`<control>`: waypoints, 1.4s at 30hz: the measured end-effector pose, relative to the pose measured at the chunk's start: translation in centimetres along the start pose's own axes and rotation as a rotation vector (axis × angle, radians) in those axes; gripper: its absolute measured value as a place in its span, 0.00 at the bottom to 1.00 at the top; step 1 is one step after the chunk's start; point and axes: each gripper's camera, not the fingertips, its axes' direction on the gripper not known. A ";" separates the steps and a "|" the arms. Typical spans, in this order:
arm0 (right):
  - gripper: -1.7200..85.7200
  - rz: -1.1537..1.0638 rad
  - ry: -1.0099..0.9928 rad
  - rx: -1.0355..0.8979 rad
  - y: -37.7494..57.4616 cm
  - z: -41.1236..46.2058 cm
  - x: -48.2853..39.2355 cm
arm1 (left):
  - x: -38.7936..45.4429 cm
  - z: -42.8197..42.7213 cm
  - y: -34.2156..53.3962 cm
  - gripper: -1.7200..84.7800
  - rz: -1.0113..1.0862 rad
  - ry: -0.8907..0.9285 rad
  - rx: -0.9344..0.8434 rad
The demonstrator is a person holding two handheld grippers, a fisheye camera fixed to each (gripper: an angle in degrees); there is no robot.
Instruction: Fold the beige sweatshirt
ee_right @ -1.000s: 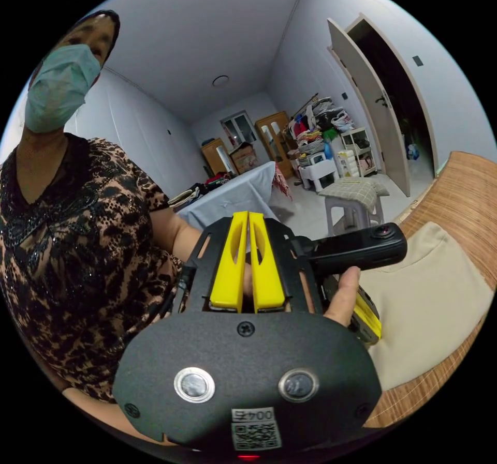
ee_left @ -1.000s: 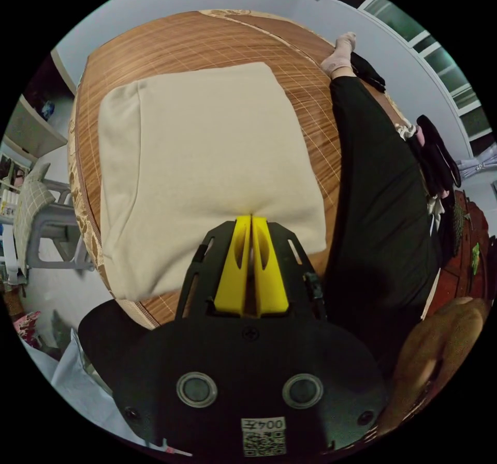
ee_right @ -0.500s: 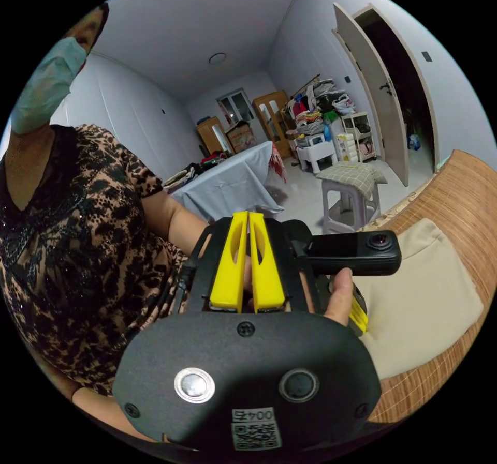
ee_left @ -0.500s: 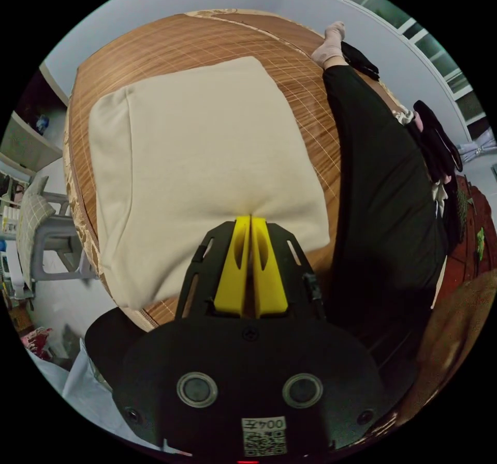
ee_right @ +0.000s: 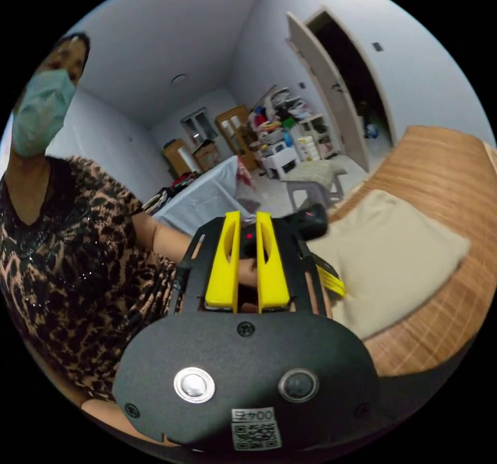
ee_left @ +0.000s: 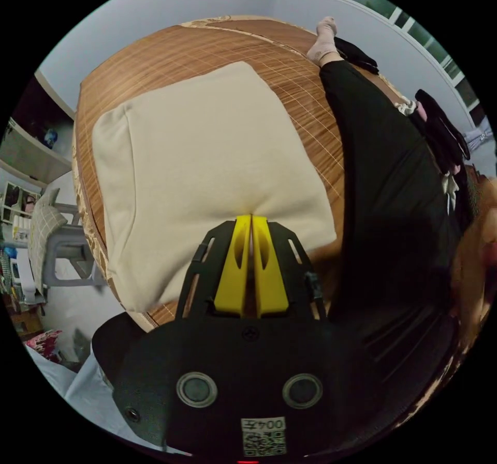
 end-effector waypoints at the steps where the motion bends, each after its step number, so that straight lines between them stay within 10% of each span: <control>1: 0.12 0.108 0.058 0.027 0.0 -1.5 2.0 | -0.2 -0.1 0.2 0.02 -0.004 0.017 0.004; 13: 0.20 0.827 0.264 -0.217 -1.1 -0.5 17.3 | -0.1 -1.5 2.9 0.02 0.003 0.034 0.067; 42: 0.12 0.733 0.422 -0.693 -13.8 4.4 26.7 | -8.8 -7.4 10.8 0.06 -0.130 0.006 0.209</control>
